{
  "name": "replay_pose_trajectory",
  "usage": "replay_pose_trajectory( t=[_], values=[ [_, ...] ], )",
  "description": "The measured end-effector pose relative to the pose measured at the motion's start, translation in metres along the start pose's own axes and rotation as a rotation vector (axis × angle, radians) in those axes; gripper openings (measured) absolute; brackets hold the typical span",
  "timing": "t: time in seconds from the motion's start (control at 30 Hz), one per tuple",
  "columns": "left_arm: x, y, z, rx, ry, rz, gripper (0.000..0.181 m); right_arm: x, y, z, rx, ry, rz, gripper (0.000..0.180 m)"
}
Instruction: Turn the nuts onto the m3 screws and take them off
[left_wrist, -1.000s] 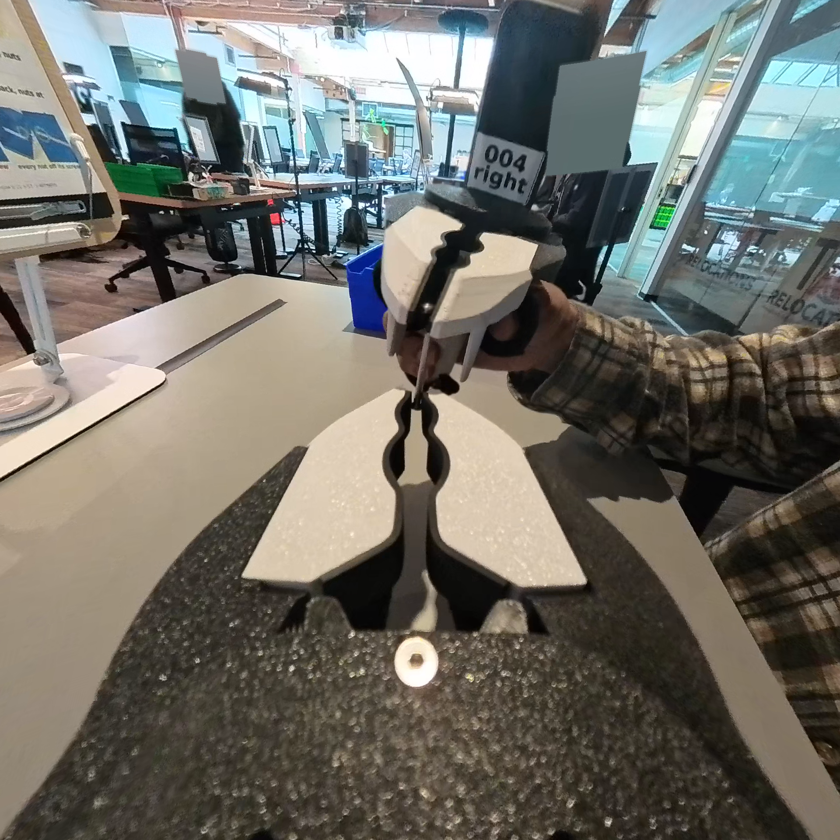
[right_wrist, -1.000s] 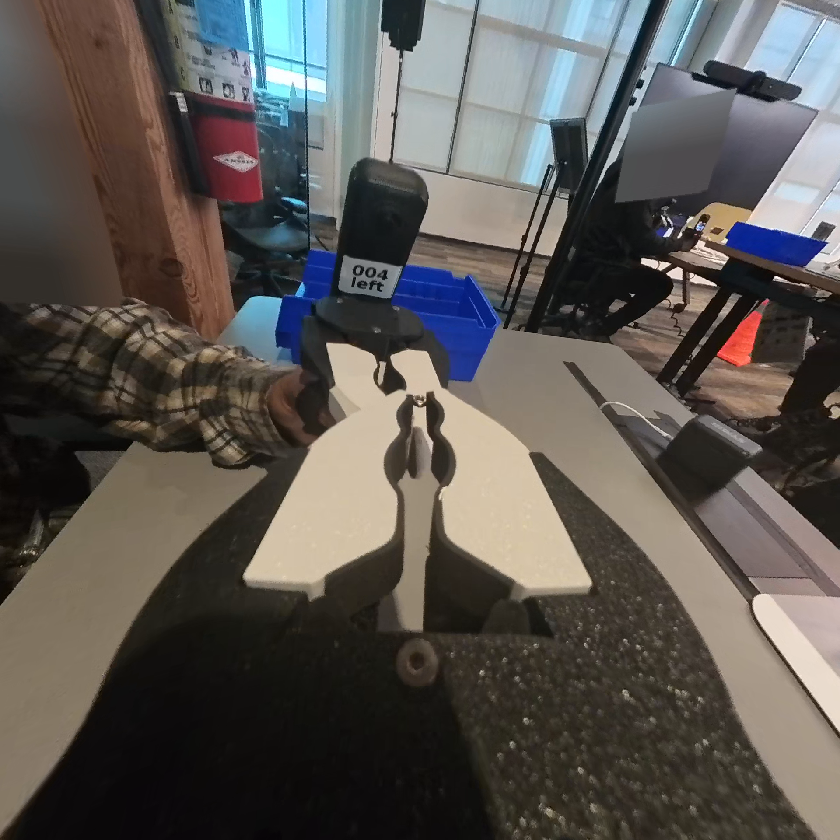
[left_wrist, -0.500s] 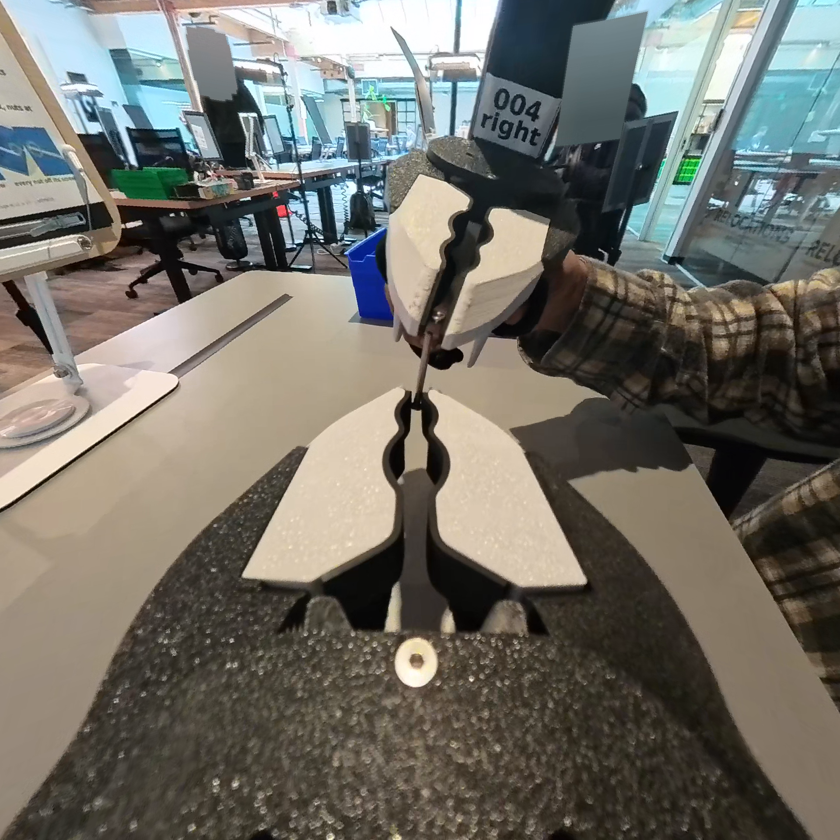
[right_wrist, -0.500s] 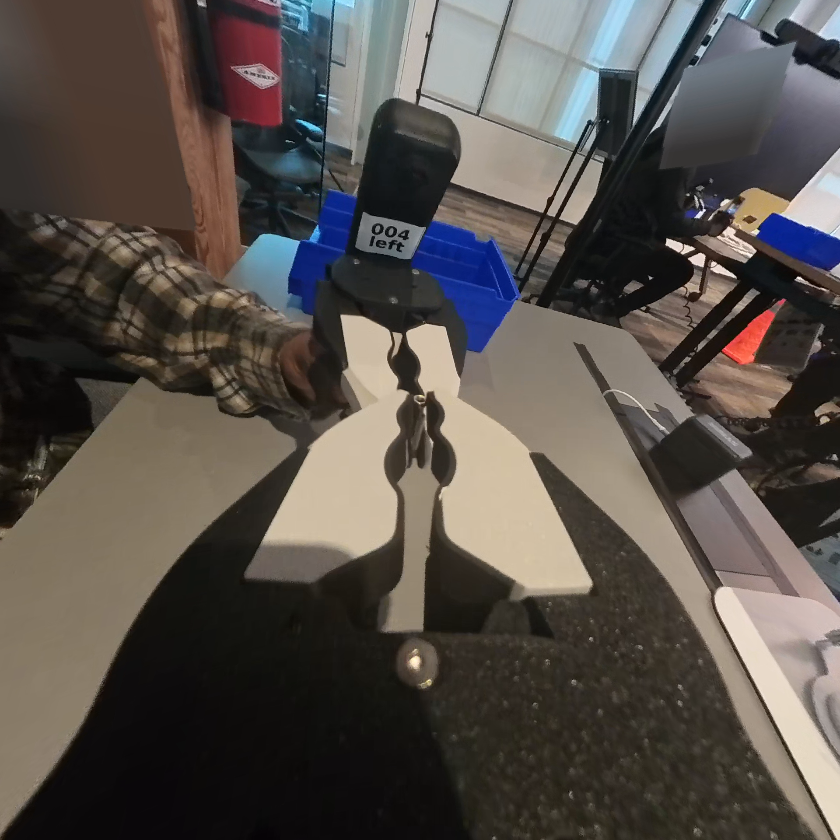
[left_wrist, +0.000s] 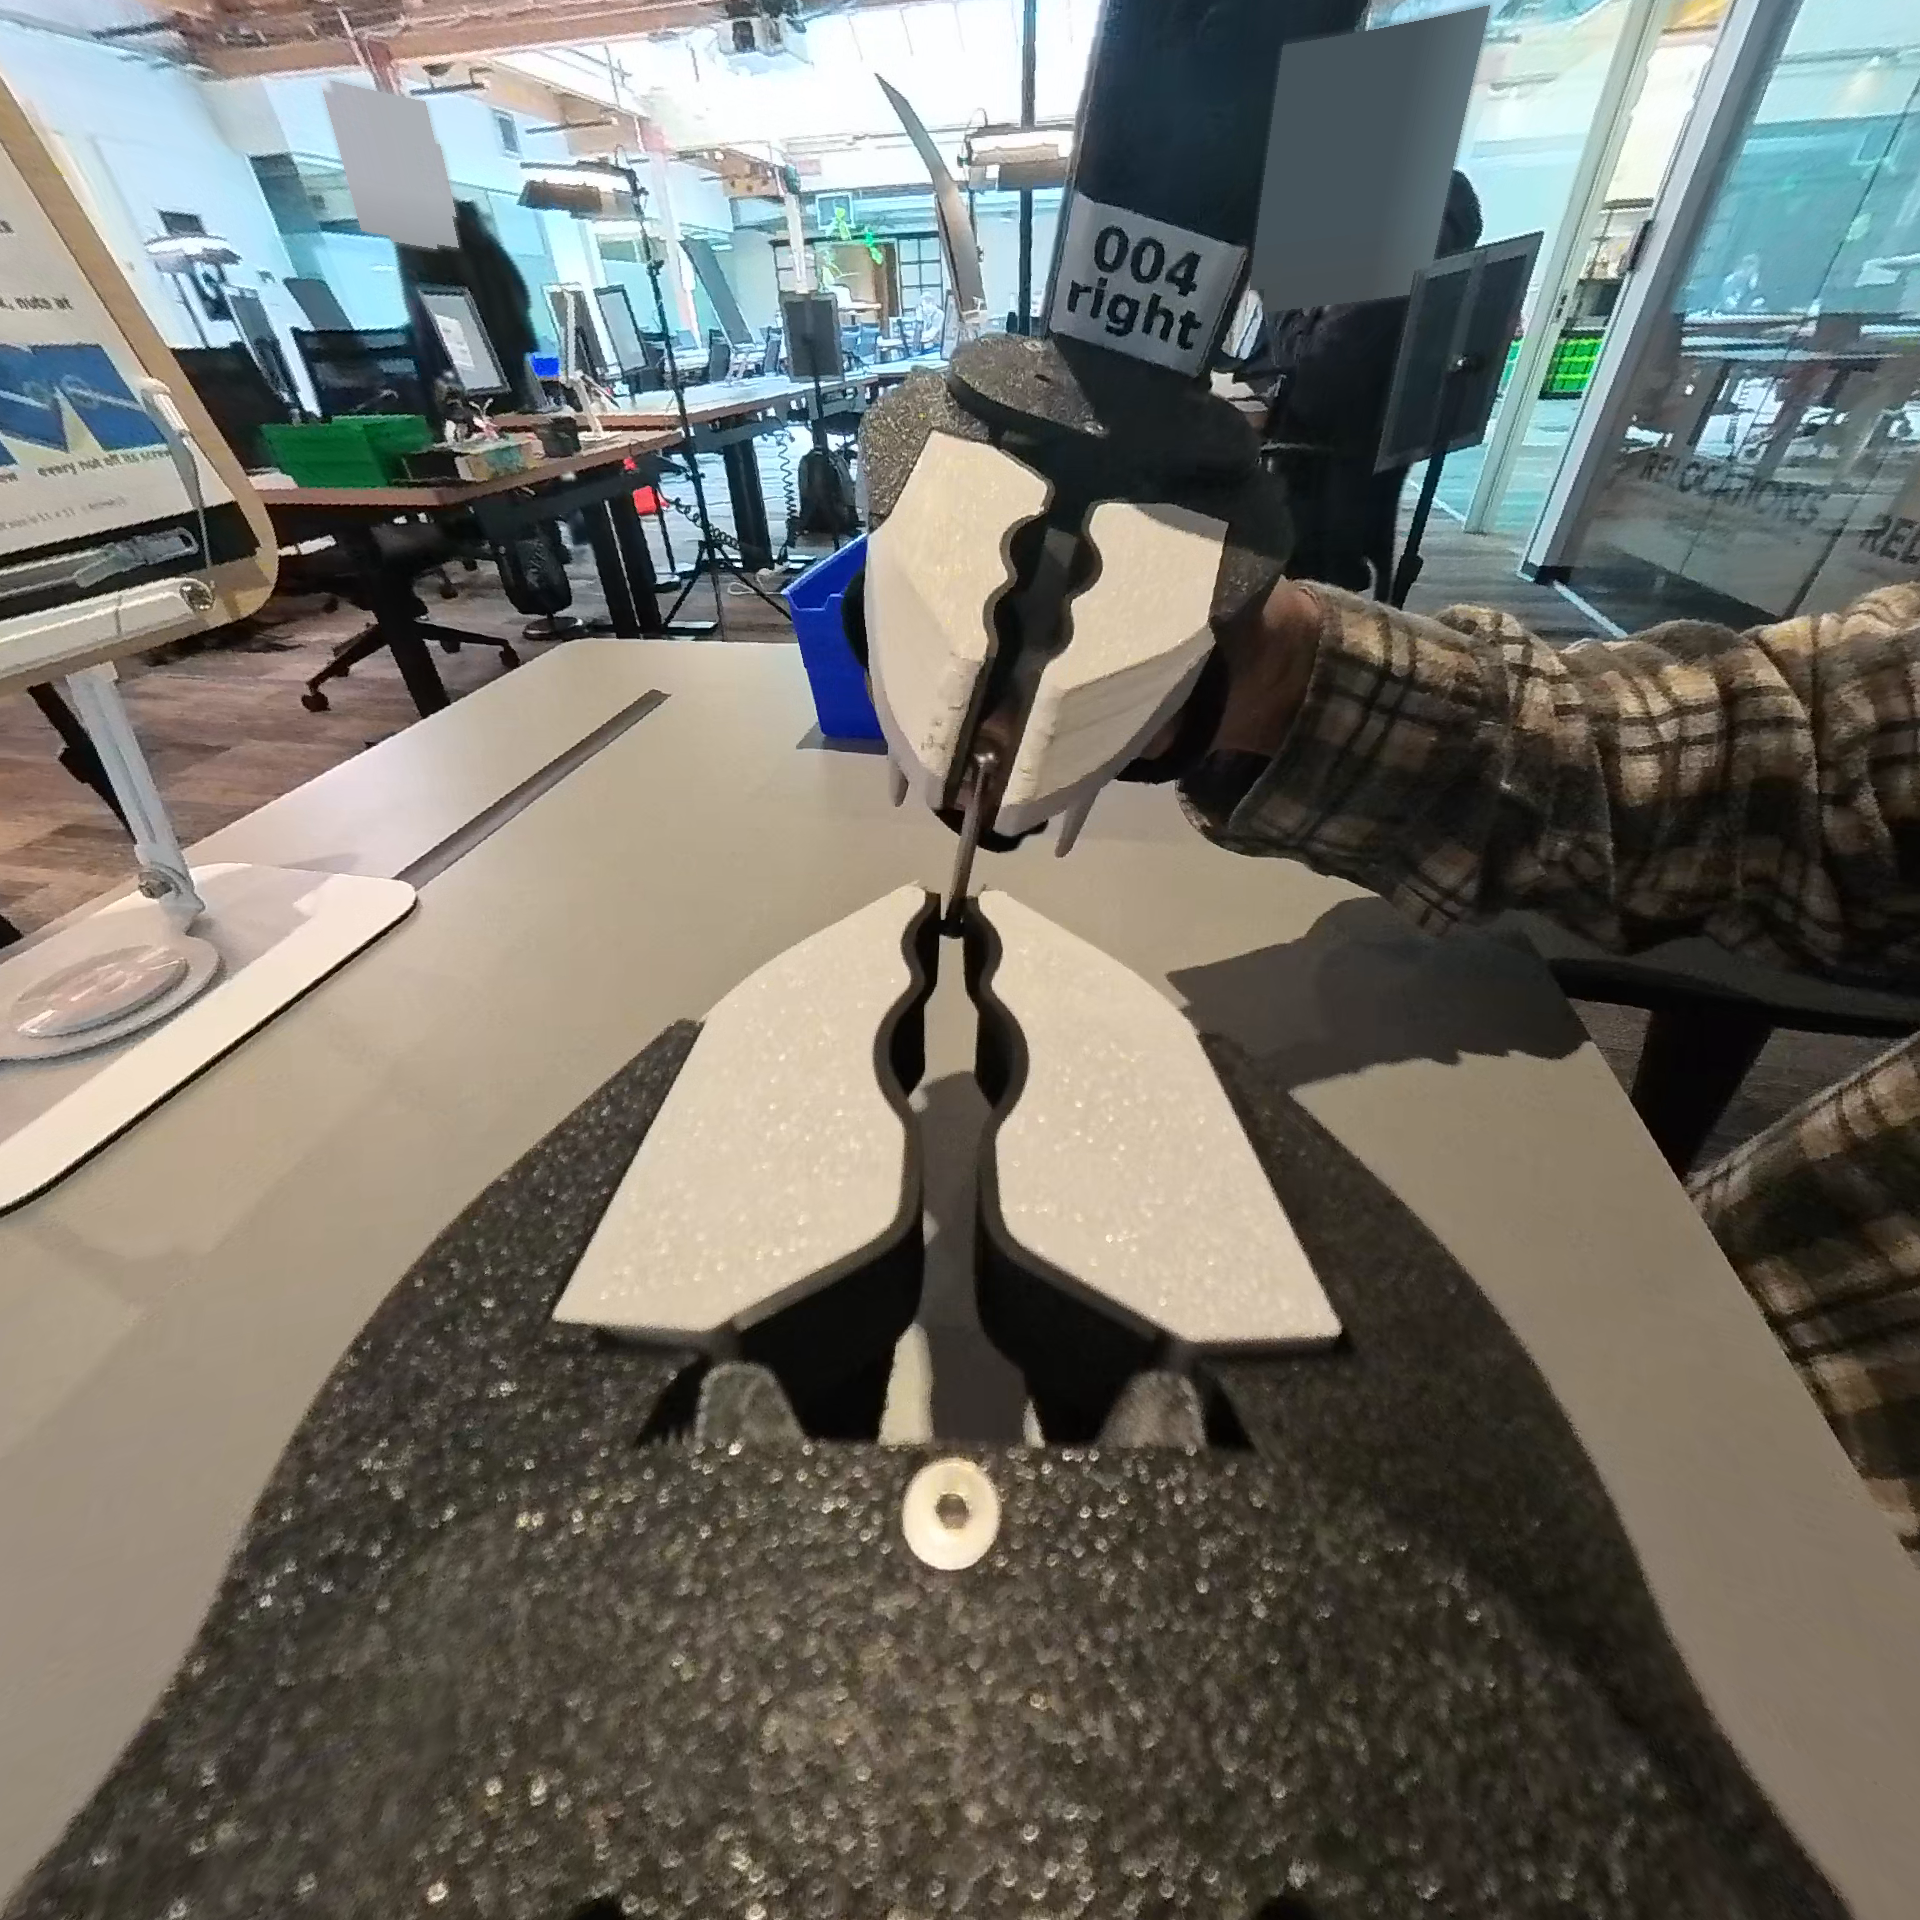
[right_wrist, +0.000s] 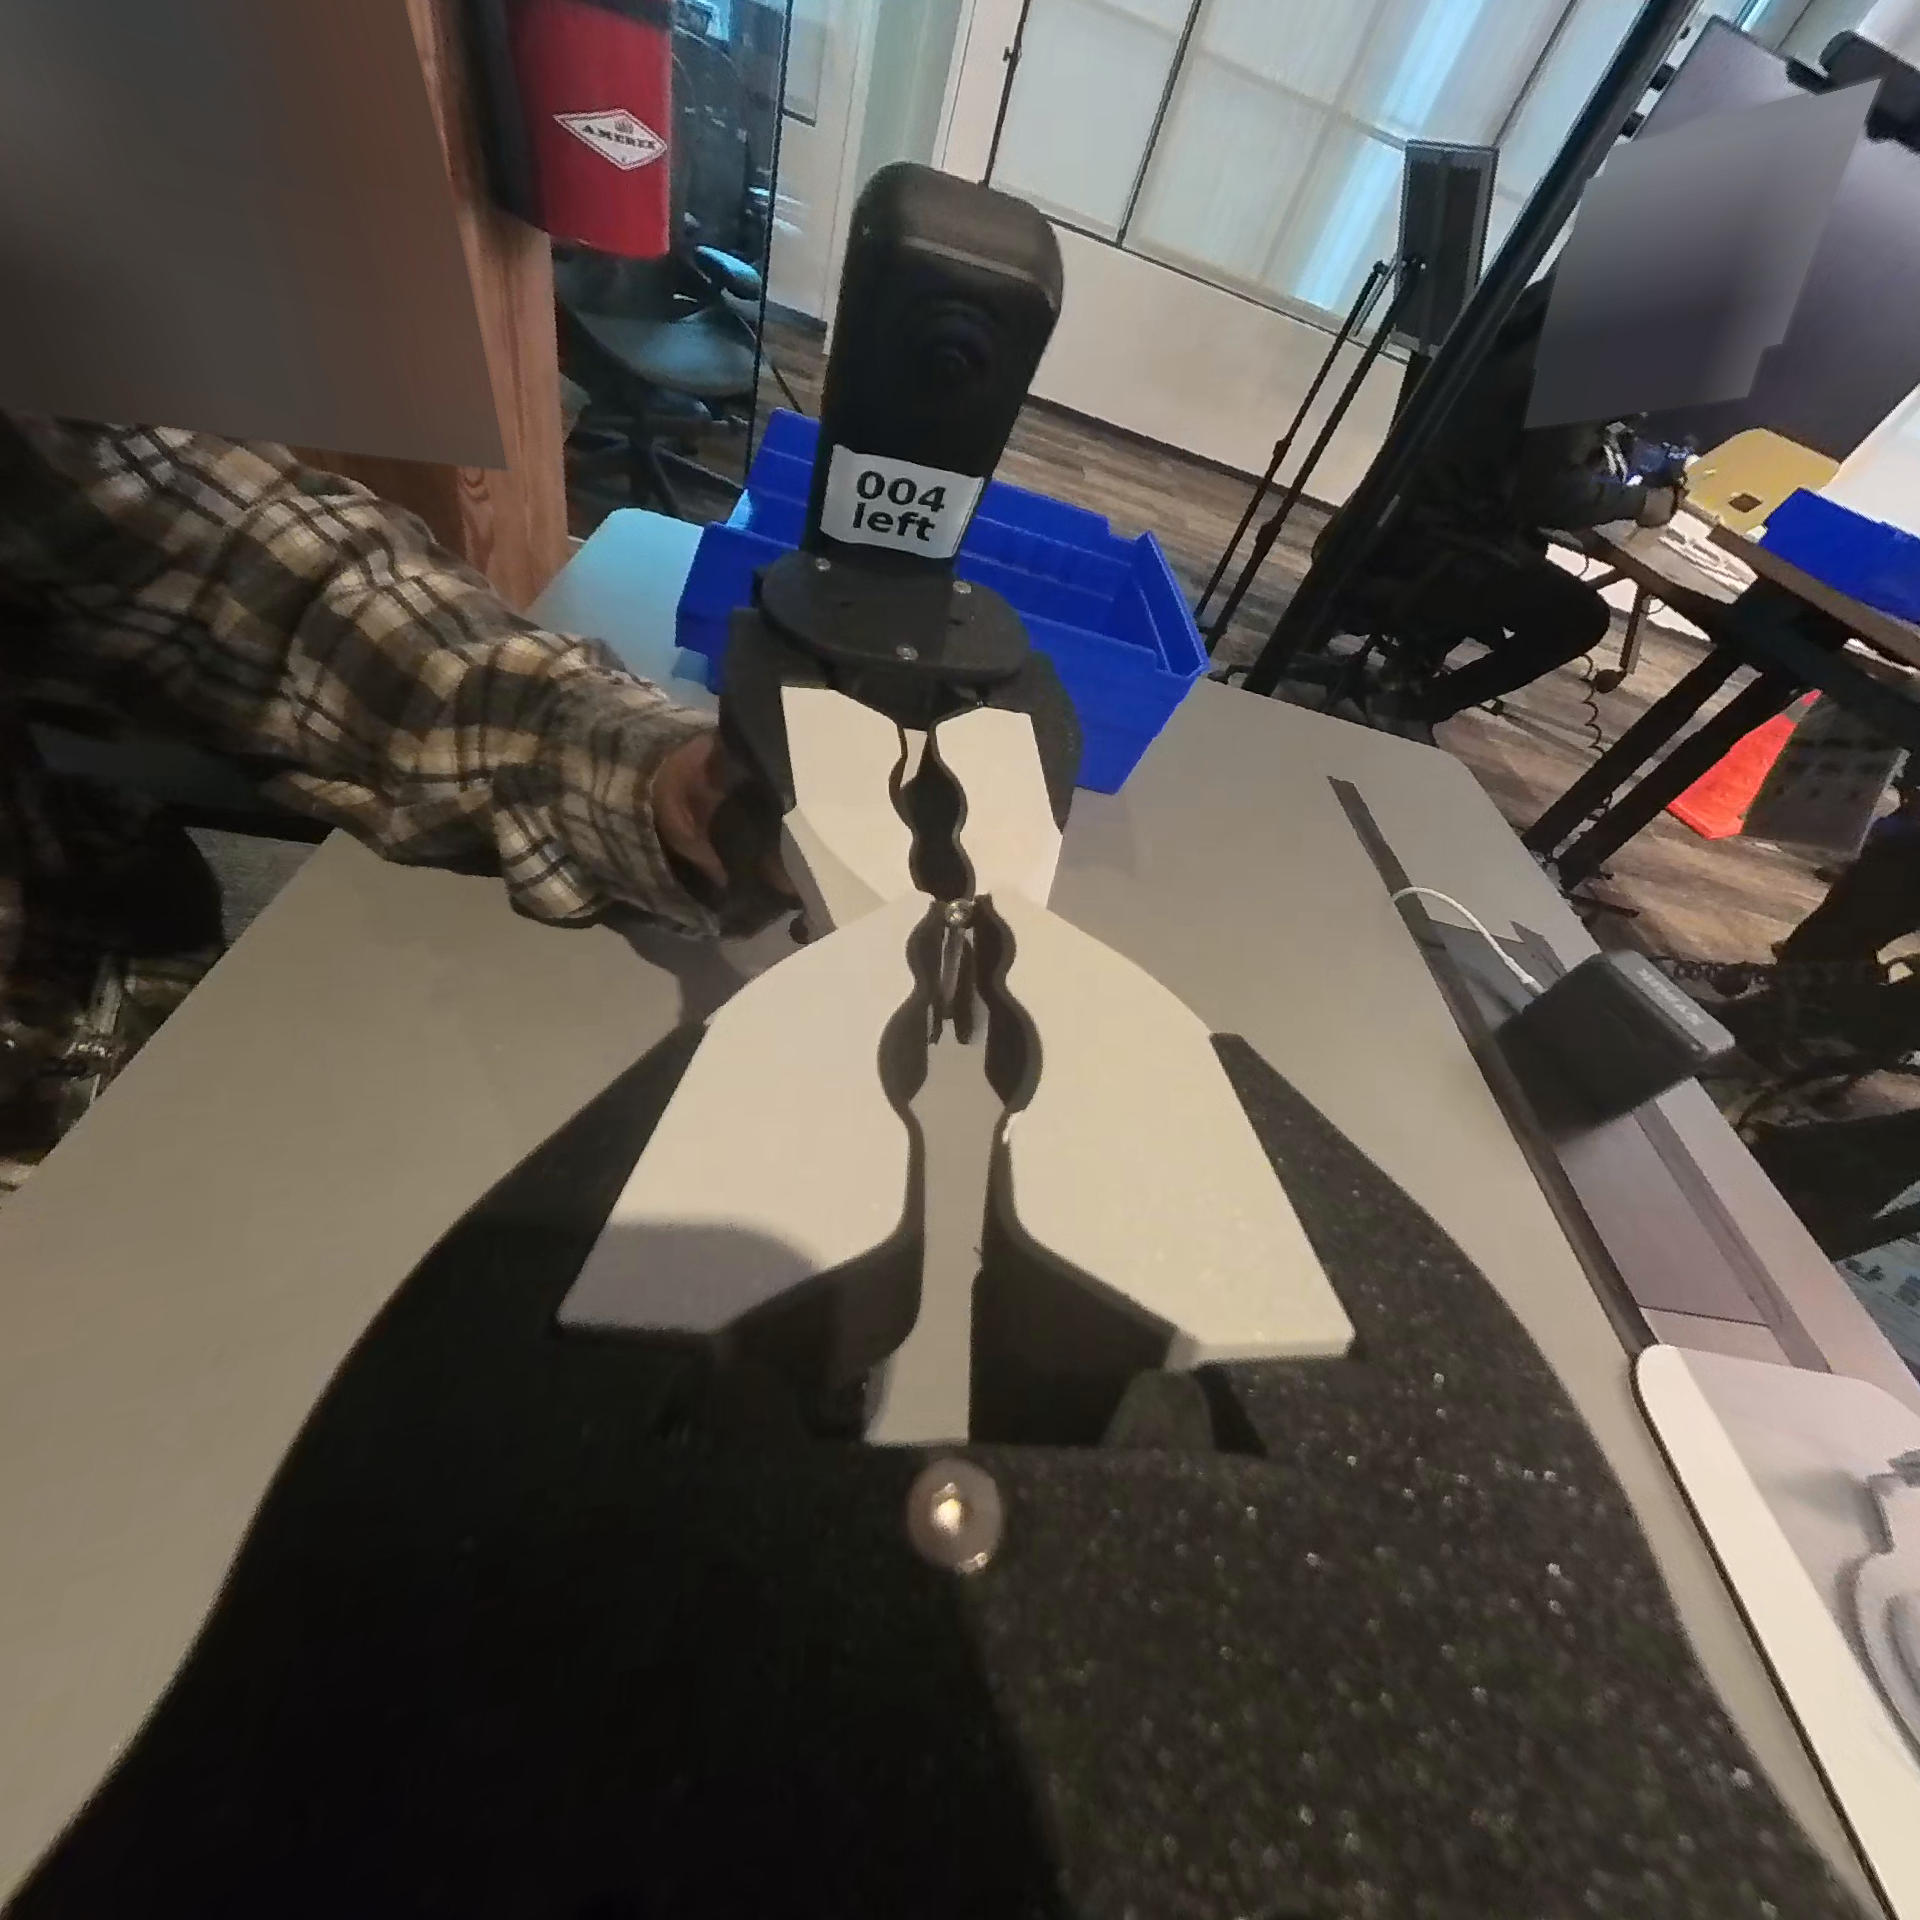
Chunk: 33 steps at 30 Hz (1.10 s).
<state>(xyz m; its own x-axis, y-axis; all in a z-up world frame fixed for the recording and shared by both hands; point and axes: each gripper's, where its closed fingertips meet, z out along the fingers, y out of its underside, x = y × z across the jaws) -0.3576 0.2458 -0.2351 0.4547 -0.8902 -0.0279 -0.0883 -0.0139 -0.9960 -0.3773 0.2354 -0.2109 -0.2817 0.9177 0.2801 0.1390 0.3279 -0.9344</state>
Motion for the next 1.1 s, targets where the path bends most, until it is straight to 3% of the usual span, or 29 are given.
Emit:
replay_pose_trajectory(
  t=[1.1],
  values=[
    [0.0000,0.0038,0.0022,-0.027,-0.013,0.020,0.004,-0.0036,0.0040,-0.0027,-0.066,-0.050,0.018,0.005]
  ],
)
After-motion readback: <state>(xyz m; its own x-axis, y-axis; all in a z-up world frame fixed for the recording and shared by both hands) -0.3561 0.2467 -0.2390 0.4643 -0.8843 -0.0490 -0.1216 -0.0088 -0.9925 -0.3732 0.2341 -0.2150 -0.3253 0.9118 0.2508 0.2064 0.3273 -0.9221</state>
